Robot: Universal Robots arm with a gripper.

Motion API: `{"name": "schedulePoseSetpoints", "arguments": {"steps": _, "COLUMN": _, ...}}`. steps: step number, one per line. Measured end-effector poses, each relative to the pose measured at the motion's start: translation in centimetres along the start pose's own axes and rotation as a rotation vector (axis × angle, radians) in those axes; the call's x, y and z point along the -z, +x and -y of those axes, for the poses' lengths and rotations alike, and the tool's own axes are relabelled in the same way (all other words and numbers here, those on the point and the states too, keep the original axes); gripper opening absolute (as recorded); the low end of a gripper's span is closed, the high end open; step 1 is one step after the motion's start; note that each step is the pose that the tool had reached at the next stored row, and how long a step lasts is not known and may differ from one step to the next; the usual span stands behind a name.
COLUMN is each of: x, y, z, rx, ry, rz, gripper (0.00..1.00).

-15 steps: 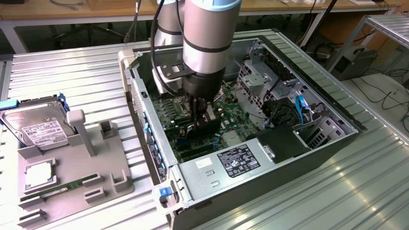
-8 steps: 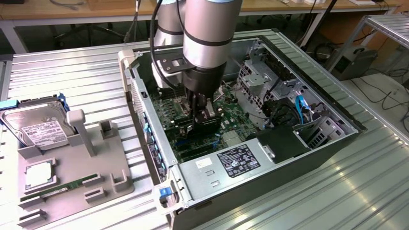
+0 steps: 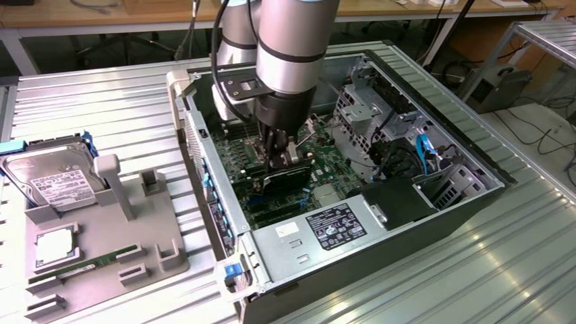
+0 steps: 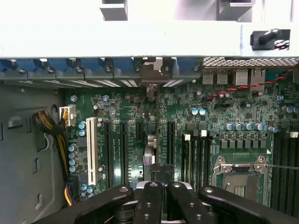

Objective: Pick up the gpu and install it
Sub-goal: 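Press down on the gpu until it lock into place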

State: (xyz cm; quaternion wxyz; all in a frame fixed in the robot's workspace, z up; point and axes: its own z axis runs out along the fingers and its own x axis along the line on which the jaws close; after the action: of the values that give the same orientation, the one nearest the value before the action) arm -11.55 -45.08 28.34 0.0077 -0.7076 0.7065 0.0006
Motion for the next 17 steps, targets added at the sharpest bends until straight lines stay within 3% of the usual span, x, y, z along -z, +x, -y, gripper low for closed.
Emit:
{"name": "schedulePoseSetpoints", "arguments": {"steps": 4, "x": -0.59, "y": 0.0, "z": -0.01, "rx": 0.004, "ry": -0.0017, "rz": 0.0002, "gripper": 0.11}}
{"name": "schedulePoseSetpoints", "arguments": {"steps": 17, "x": -1.44, "y": 0.0, "z": -0.04, "rx": 0.011, "ry": -0.0241, "rz": -0.0001, "gripper": 0.11}}
